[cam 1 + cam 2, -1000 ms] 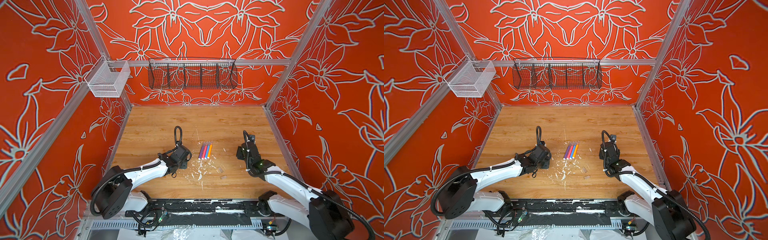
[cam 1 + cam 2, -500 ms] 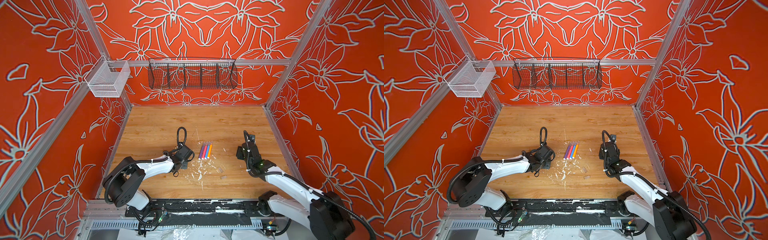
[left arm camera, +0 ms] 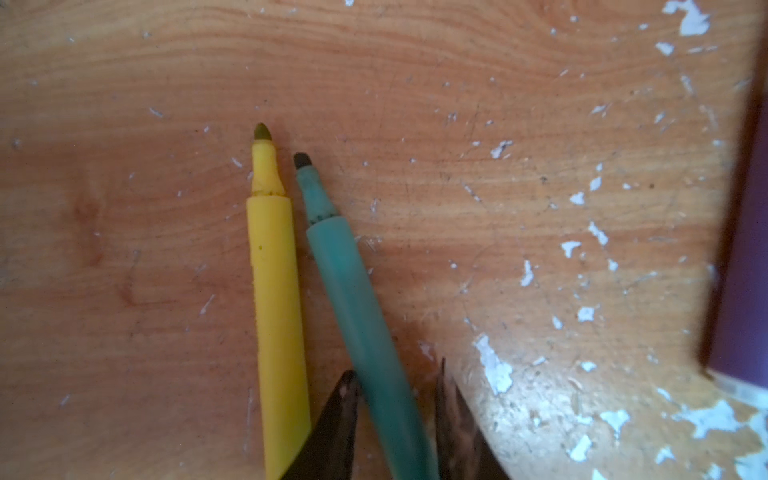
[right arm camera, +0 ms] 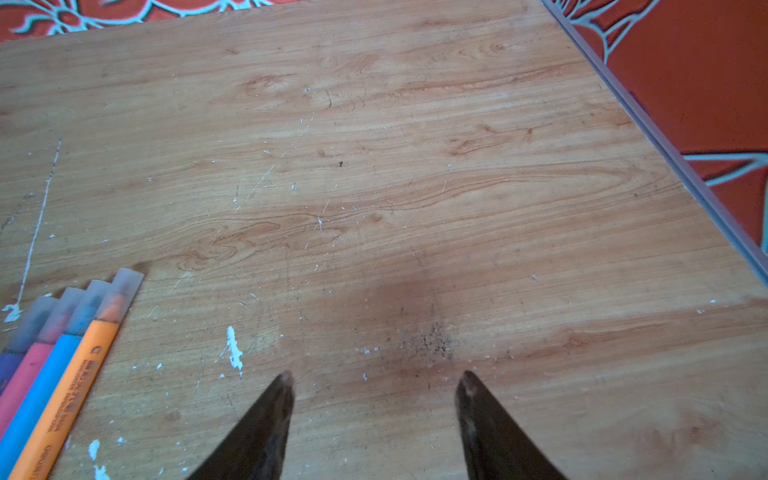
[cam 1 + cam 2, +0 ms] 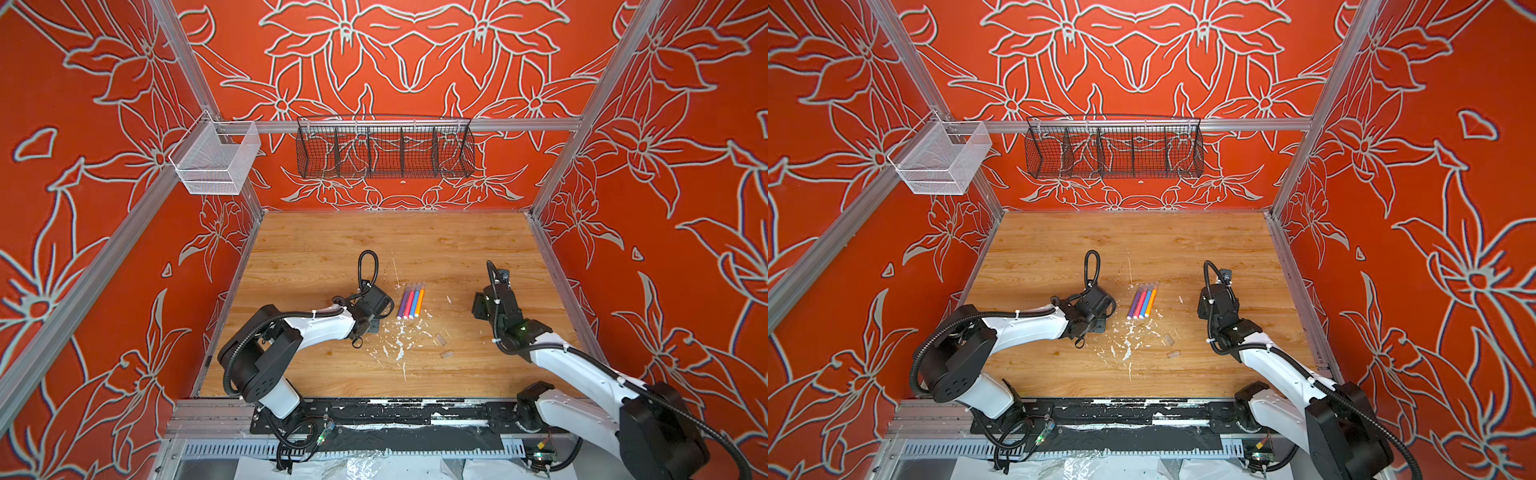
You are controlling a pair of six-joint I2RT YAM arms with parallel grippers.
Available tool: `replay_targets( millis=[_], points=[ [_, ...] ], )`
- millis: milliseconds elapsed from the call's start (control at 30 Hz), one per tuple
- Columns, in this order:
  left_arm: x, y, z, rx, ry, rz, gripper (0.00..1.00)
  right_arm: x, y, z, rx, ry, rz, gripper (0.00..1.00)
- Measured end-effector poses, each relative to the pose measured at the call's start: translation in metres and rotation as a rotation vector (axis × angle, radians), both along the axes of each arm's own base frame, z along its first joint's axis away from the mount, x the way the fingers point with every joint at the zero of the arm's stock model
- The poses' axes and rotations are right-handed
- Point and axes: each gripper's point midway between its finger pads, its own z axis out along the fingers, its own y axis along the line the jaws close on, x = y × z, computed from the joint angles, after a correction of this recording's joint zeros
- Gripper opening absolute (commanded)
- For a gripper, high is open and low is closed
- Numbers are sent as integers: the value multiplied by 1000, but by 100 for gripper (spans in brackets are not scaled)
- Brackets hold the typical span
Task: Insert the pens into the pen caps
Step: 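Move the open left gripper over the green marker, then close the left gripper on the green marker and lift it upright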
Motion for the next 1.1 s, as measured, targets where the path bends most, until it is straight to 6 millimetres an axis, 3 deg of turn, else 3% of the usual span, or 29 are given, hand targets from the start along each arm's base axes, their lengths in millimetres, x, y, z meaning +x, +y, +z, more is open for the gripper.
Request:
replay_targets(
  millis=[200, 367, 700, 967, 1100],
  points=[
    [5, -2, -1, 4, -5, 18, 32, 0, 0, 0, 0, 0, 1, 64],
    [12, -8, -2, -4, 0, 39, 18, 0, 1, 0, 1, 2, 5, 64],
    [23, -15, -3, -3, -4, 55, 23, 0, 1, 0, 2, 2, 8, 64],
    [20, -16, -2, -24, -3, 33, 6, 0, 1, 0, 2, 2, 8, 64],
    [4, -20, 1, -83, 23, -23, 2, -1, 3, 0, 9, 5, 17, 61]
  ],
)
